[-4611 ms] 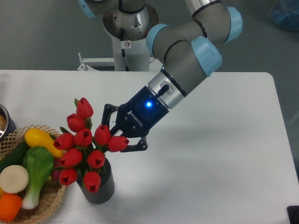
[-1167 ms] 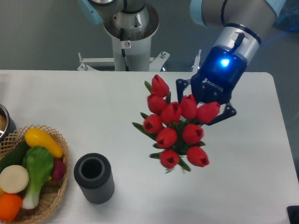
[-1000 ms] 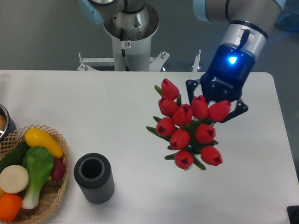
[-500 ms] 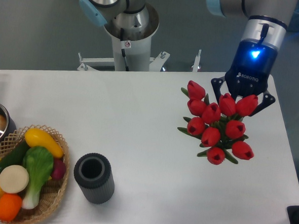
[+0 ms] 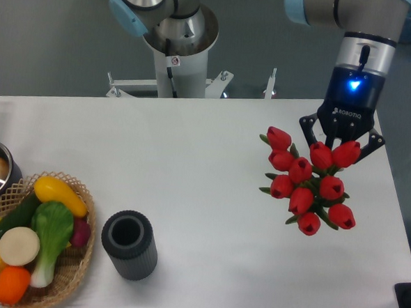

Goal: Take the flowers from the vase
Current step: 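Carry the held tulips away from the vase over the open table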

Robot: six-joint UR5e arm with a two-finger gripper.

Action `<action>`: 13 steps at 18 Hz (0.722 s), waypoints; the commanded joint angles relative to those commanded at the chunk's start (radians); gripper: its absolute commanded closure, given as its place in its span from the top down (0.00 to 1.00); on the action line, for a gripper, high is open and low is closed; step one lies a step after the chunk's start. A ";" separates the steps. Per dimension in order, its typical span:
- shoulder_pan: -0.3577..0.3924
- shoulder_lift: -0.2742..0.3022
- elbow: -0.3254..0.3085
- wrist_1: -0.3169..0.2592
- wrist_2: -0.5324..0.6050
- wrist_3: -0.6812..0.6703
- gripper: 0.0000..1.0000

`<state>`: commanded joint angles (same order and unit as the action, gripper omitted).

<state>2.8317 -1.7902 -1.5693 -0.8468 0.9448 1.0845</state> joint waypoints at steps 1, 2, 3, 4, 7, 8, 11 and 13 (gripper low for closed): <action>0.000 0.000 0.005 -0.002 0.026 0.000 0.11; -0.002 -0.002 0.006 -0.002 0.052 0.002 0.11; -0.003 -0.002 0.006 -0.003 0.069 0.002 0.12; -0.003 -0.002 0.003 -0.005 0.081 0.000 0.12; -0.041 -0.005 0.008 -0.008 0.165 0.002 0.13; -0.061 -0.009 0.006 -0.018 0.202 0.002 0.14; -0.098 -0.015 0.014 -0.095 0.320 0.043 0.15; -0.112 -0.015 0.015 -0.145 0.373 0.070 0.15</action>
<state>2.7198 -1.8055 -1.5539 -0.9922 1.3175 1.1550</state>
